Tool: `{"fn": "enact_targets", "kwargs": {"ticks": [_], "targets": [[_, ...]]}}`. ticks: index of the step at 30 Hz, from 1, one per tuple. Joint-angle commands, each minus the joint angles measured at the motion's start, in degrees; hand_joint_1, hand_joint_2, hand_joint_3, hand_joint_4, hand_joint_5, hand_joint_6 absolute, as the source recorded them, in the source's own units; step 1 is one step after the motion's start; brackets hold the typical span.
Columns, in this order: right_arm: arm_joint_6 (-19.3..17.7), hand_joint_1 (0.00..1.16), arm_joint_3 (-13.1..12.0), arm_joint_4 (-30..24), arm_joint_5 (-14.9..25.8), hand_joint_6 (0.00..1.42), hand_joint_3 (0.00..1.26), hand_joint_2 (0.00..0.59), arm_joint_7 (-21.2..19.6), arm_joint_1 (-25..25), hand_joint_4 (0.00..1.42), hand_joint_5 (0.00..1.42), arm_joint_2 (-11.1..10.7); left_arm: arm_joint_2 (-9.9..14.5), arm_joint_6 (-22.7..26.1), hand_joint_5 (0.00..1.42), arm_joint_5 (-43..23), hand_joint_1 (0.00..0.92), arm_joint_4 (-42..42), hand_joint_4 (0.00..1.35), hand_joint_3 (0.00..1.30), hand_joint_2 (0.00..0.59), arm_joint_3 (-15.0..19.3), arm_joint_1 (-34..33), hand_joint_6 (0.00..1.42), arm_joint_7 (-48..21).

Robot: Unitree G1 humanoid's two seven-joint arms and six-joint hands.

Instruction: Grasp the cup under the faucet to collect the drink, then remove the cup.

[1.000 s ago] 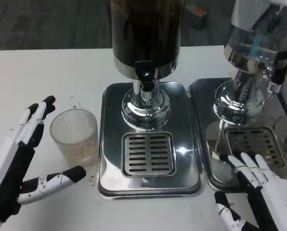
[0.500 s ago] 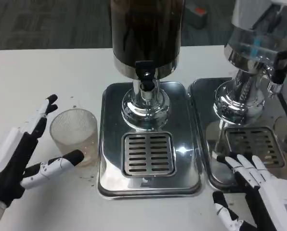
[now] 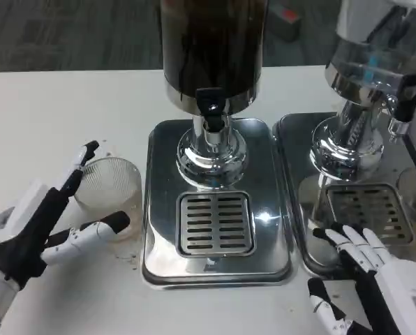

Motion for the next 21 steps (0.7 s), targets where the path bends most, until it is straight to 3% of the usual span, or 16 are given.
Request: {"fn": "enact_targets", "kwargs": {"ticks": [1, 13, 21], "targets": [[0.10, 0.29, -0.08, -1.02, 0.75, 0.21, 0.20, 0.471, 0.00, 0.60, 0.11, 0.06, 0.28, 0.14, 0.45, 0.13, -0.21, 0.000, 2.32, 0.00, 0.00, 0.000, -0.82, -1.95, 0.17, -0.90], [0.11, 0.29, 0.04, -1.02, 0.83, 0.23, 0.21, 0.471, 0.08, 0.54, 0.11, 0.07, 0.42, -0.29, 1.16, 0.19, -0.39, 0.000, 7.41, 0.02, 0.00, 0.000, -2.15, -5.57, 0.21, -1.08], [0.20, 0.29, -0.14, -1.19, 1.12, 0.23, 0.22, 0.466, 0.44, 0.81, 0.13, 0.09, 0.32, -0.90, -2.13, 0.20, -1.58, 0.000, 10.55, 0.03, 0.00, 0.000, -2.63, -7.01, 0.23, -0.18]]}}
